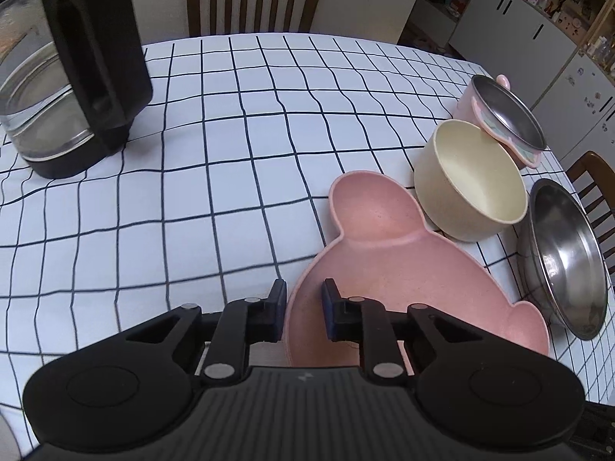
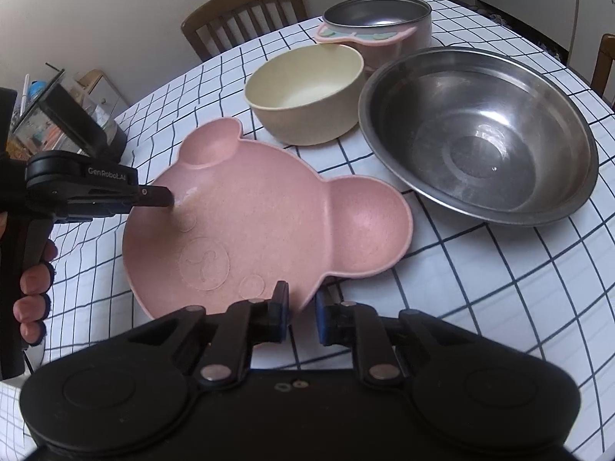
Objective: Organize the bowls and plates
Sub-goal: 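Lift the pink bear-shaped plate with both grippers and lower it onto the white plate stack, then open both grippers to release the pink plate on the stack, then reach both grippers to the large steel bowl and grip its rim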
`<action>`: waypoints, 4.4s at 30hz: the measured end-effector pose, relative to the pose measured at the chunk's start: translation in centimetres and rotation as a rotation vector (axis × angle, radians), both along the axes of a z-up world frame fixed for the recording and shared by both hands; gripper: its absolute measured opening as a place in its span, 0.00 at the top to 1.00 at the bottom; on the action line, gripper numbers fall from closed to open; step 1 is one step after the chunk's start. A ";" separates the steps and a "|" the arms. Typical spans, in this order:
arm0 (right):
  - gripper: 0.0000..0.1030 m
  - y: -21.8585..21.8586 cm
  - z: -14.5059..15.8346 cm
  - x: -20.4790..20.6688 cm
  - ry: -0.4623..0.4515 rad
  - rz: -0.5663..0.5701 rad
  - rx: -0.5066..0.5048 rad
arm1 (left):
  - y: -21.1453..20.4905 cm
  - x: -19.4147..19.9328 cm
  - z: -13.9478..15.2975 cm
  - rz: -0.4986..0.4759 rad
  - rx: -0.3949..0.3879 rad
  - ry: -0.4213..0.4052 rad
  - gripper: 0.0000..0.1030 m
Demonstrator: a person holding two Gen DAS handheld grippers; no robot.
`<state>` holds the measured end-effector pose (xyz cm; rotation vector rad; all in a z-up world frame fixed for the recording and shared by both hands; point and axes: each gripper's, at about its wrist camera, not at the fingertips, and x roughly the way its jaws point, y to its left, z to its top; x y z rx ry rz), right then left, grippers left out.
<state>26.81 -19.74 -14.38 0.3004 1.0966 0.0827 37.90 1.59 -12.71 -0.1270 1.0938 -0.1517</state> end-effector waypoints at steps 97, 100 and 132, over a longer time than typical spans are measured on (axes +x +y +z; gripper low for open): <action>0.50 4.9 8.9 -18.0 -0.204 0.422 -0.162 | 2.6 -32.7 7.7 0.029 0.045 -0.211 0.81; 0.40 4.8 9.9 -18.5 -0.231 0.416 -0.156 | 2.2 -33.0 8.6 0.019 0.025 -0.244 0.67; 0.00 -5.2 13.9 -14.8 -0.376 0.313 -0.176 | -10.0 -26.1 11.9 -0.025 0.021 -0.383 0.24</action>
